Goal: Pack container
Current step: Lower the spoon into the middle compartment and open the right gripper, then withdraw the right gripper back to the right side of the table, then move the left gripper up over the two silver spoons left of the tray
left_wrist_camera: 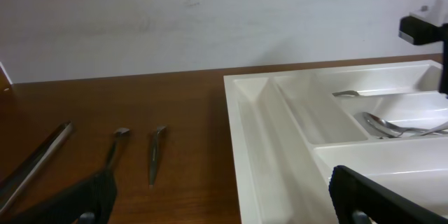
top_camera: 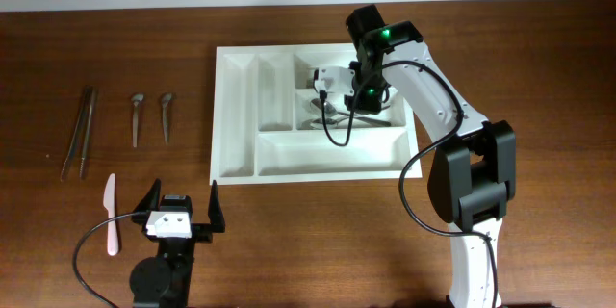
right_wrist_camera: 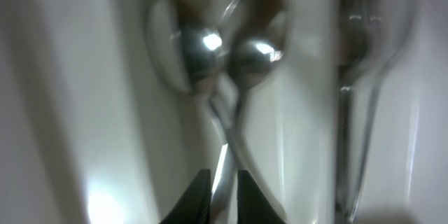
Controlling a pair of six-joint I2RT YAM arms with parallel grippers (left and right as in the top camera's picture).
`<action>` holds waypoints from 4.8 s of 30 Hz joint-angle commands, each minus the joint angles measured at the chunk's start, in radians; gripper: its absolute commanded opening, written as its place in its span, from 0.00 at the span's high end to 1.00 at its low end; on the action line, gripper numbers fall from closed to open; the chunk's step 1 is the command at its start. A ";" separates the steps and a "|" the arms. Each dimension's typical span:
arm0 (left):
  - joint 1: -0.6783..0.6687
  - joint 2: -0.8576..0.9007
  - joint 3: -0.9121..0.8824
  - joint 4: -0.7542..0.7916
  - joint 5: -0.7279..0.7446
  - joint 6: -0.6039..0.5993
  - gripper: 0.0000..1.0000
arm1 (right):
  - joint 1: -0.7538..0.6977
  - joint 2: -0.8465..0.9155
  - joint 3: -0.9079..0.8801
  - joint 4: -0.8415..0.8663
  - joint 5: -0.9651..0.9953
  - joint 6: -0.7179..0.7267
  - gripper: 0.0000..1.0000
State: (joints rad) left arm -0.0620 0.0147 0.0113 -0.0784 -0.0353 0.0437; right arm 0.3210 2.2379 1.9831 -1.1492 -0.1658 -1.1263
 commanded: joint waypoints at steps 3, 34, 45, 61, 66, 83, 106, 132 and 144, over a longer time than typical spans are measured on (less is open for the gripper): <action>0.006 -0.008 -0.002 -0.002 -0.014 -0.006 0.01 | -0.003 -0.006 0.132 0.031 0.093 0.237 0.62; 0.006 -0.008 -0.002 -0.002 -0.014 -0.006 0.01 | -0.583 -0.188 0.993 -0.550 0.350 1.103 0.01; 0.006 -0.008 -0.002 -0.002 -0.014 -0.006 0.01 | -0.627 -0.245 0.599 -0.532 0.429 1.117 0.01; 0.006 -0.008 -0.002 -0.002 -0.014 -0.006 0.01 | -0.731 -0.319 -0.191 -0.012 0.394 1.160 0.01; 0.006 -0.008 -0.002 -0.002 -0.014 -0.006 0.01 | -0.735 -0.396 -0.340 0.133 0.357 1.075 0.01; 0.006 -0.008 -0.002 -0.002 -0.014 -0.006 0.01 | -0.852 -0.401 -0.577 0.395 0.345 1.037 0.01; 0.006 -0.008 -0.002 -0.004 0.030 -0.006 0.01 | -0.924 -0.401 -0.586 0.387 0.337 1.037 0.01; 0.366 1.067 1.273 -0.949 0.013 0.242 0.01 | -0.924 -0.401 -0.586 0.387 0.337 1.036 0.01; 0.366 1.499 1.388 -1.244 -0.124 0.242 0.01 | -0.924 -0.401 -0.586 0.387 0.337 1.036 0.01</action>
State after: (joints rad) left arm 0.2996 1.4242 1.3842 -1.2984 -0.1032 0.2703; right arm -0.6056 1.8484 1.4040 -0.7620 0.1699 -0.0864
